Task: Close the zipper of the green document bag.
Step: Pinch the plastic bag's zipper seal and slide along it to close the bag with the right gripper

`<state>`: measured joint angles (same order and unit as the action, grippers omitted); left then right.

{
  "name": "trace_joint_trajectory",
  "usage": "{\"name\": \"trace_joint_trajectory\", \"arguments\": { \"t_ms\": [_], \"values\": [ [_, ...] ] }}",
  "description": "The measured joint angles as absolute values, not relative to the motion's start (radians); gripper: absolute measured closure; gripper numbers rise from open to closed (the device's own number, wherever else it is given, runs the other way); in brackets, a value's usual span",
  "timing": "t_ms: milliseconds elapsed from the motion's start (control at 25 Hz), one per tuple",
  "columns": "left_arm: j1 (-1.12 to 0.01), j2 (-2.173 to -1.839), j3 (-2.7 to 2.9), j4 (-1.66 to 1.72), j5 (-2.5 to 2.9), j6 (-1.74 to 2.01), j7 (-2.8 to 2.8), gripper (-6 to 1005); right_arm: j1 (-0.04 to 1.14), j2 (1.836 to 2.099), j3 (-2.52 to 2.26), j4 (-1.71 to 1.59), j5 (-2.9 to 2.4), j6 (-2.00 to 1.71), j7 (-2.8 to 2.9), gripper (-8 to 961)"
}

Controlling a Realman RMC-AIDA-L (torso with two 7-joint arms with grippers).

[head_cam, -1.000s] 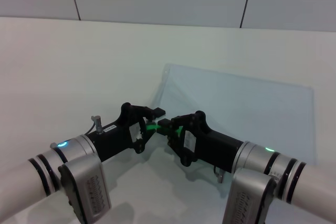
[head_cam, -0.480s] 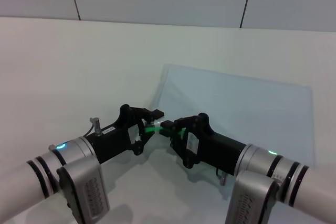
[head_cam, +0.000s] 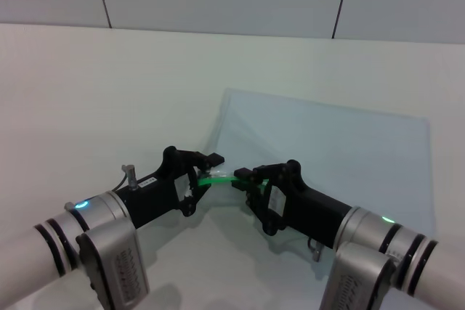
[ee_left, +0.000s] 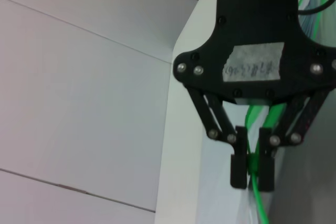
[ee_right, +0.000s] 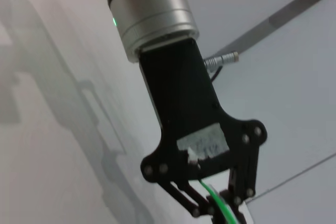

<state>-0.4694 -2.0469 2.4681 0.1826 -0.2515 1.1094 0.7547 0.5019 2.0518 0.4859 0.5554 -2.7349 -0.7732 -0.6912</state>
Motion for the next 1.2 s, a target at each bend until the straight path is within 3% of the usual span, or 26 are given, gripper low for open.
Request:
{"name": "trace_joint_trajectory", "arguments": {
  "t_ms": [1200],
  "values": [
    [-0.442,-2.043,2.465,0.17,-0.257,1.109,0.756,954,0.289,2.038,0.694,0.598,-2.735,-0.736,-0.807,800]
  ]
}}
